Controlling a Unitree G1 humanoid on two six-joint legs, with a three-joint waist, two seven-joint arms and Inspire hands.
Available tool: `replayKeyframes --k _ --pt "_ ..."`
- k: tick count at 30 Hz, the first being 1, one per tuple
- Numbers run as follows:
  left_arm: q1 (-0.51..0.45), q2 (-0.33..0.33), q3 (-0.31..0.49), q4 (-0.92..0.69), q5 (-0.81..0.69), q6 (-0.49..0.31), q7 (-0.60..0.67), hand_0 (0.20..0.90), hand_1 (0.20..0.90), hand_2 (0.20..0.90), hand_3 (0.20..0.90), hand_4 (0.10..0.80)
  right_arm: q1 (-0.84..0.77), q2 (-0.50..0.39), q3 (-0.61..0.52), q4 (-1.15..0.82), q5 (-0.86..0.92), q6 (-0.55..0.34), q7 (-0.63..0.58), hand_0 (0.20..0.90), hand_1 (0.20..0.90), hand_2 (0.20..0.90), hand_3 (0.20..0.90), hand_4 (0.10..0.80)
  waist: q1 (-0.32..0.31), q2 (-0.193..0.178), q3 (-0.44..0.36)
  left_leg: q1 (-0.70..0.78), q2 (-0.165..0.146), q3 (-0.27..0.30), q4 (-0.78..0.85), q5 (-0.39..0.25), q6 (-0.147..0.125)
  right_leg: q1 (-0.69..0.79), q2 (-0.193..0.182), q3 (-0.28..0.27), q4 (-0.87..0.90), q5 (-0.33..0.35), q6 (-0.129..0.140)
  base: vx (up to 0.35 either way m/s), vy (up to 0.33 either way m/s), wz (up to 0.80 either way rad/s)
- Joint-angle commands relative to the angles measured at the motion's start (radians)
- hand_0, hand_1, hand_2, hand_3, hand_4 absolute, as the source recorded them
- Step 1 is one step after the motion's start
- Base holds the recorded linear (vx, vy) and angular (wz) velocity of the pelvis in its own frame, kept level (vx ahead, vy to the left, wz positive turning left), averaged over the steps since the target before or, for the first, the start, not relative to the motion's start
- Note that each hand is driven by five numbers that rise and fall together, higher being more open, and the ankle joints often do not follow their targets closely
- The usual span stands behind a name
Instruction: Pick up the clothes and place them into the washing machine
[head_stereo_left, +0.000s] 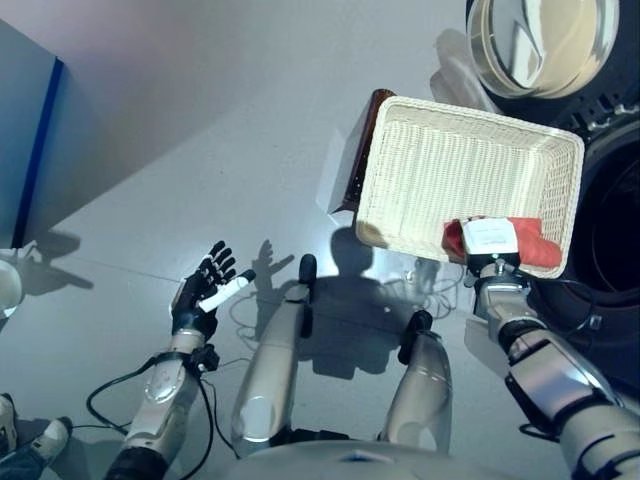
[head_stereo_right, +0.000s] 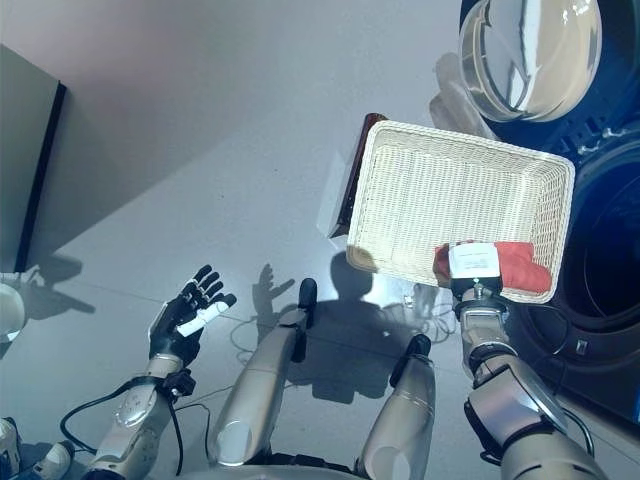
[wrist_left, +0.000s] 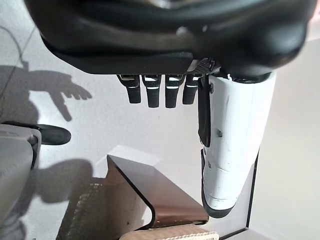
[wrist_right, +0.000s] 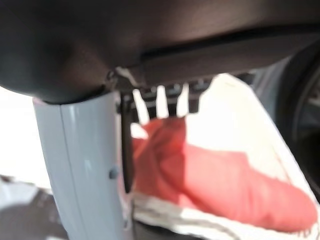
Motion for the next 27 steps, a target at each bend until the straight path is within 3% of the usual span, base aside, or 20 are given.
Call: replayKeyframes --k 1,9,16,27 --pt "0.011 0.003 0.026 -0.026 -0.013 -0.072 0.004 0.9 0.9 0.9 0.9 0.8 -0.001 -0.113 -0.022 -0.019 0.034 0.004 -0.051 0.9 0.9 0.9 0.9 0.8 -0.024 0.009 -0.046 -0.006 0.04 -0.019 0.081 -0.094 -0.061 -0.045 -0.012 0.014 -0.121 0.206 -0.014 0.0 0.0 0.0" --pt "0.01 0.012 0.023 -0.033 -0.02 -0.078 -0.001 0.9 0.9 0.9 0.9 0.8 -0.003 -0.131 -0.028 -0.012 0.049 0.002 -0.076 0.9 0.9 0.9 0.9 0.8 -0.024 -0.004 -0.066 0.013 0.045 -0.015 0.05 -0.085 -0.062 -0.035 -0.008 0.016 -0.15 0.22 -0.011 0.0 -0.005 -0.03" --pt "0.015 0.021 0.012 -0.034 -0.018 -0.072 -0.014 0.9 0.9 0.9 0.9 0.8 -0.007 -0.183 -0.069 0.038 0.067 0.025 -0.092 0.9 0.9 0.9 0.9 0.8 -0.025 0.005 -0.067 0.011 0.041 -0.016 0.044 -0.08 -0.063 -0.036 -0.006 0.018 -0.154 0.219 -0.012 -0.001 -0.002 -0.01" --pt "0.023 0.029 0.006 -0.044 -0.012 -0.07 -0.014 0.9 0.9 0.9 0.9 0.8 -0.045 -0.174 -0.128 0.067 0.15 0.046 -0.139 0.9 0.9 0.9 0.9 0.8 -0.015 0.03 -0.068 -0.003 0.04 -0.012 0.034 -0.07 -0.065 -0.054 -0.011 0.016 -0.154 0.224 -0.012 0.0 0.0 0.0"
